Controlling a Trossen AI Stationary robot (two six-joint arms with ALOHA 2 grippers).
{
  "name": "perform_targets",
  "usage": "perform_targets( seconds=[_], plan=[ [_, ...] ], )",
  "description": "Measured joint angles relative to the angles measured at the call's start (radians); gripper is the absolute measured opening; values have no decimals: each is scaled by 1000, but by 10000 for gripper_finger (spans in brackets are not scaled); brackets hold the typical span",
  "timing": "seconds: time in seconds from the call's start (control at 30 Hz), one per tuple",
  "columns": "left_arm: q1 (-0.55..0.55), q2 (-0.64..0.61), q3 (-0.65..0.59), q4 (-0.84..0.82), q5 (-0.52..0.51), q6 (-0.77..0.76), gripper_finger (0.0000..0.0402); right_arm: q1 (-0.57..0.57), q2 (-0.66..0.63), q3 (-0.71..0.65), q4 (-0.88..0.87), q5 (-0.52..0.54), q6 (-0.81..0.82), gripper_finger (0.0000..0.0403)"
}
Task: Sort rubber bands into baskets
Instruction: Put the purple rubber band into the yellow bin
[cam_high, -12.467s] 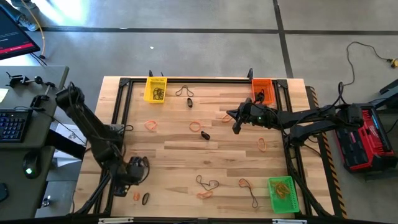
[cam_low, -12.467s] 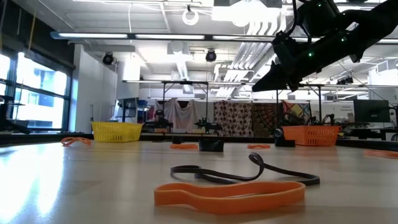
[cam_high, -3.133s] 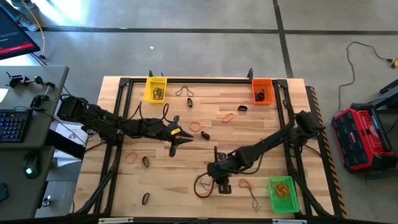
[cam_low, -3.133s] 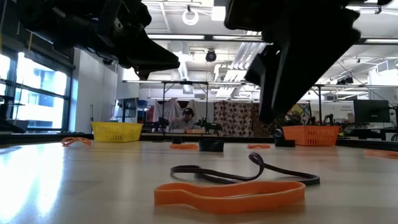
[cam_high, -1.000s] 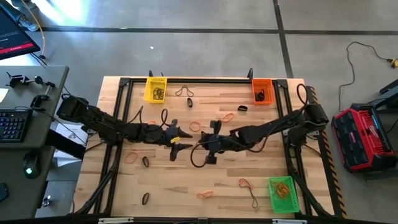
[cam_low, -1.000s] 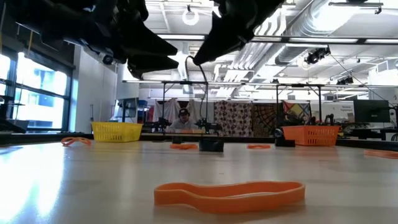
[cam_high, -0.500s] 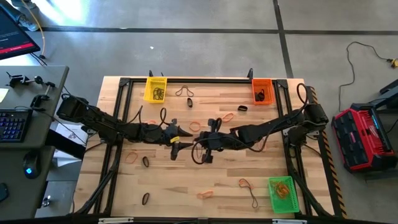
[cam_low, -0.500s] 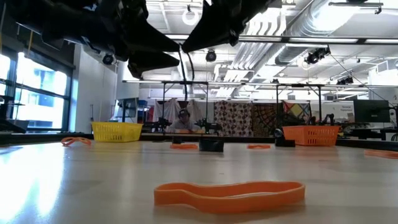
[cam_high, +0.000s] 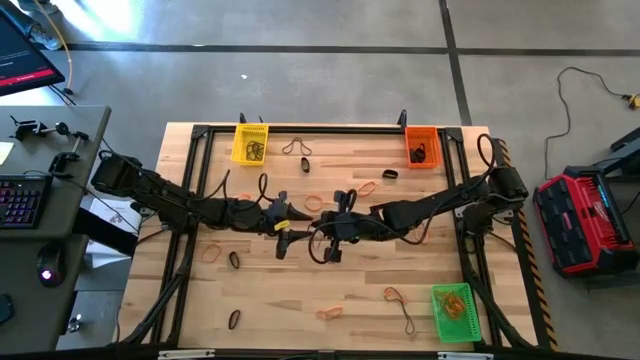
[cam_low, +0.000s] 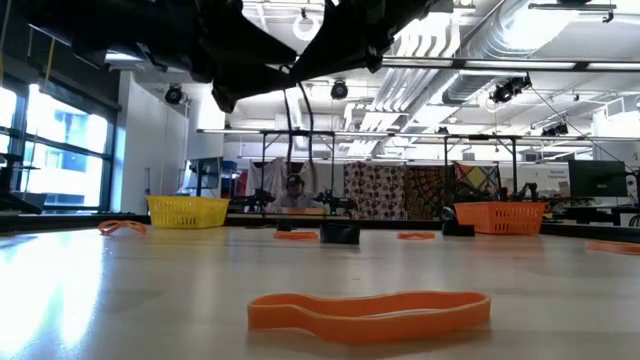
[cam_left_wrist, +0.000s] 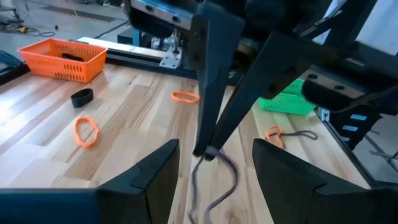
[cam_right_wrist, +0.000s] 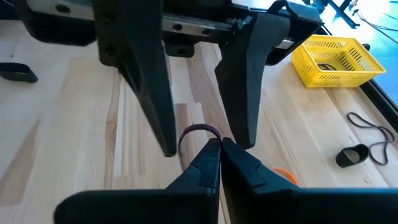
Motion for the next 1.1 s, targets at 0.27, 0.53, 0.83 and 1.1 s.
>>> perform_targets(
  seconds=[0.27, 0.53, 0.83, 1.1],
  plan=[
    [2, 0, 0, -49, -12, 0, 123, 0, 0, 0, 2, 0, 0, 0],
    [2, 0, 1, -55, -20, 24, 21, 0, 0, 0, 1, 1, -17, 1],
    [33, 0, 1, -70, -53, 36, 2, 8, 0, 0, -21, 54, -45, 79],
    [105, -105, 1, -180, -53, 36, 1, 7, 0, 0, -127, 203, -28, 129]
  ],
)
